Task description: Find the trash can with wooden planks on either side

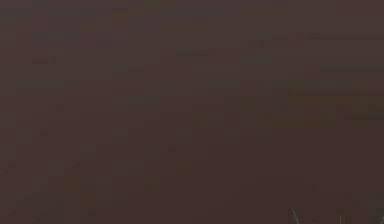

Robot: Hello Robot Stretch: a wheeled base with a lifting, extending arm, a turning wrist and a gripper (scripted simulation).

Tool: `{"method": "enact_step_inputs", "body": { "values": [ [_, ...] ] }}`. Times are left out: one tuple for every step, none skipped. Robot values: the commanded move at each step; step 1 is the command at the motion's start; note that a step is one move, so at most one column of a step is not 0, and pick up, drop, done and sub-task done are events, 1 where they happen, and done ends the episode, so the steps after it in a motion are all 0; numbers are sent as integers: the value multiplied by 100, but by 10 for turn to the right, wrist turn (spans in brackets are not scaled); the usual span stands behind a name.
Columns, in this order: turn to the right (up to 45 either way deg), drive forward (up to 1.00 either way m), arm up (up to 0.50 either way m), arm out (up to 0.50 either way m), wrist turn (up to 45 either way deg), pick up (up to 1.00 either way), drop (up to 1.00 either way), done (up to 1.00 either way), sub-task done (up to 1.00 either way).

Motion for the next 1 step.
{"method": "enact_step_inputs", "body": {
  "values": [
    [-450,0,0,0,0,0,0,0,0]
  ]
}}
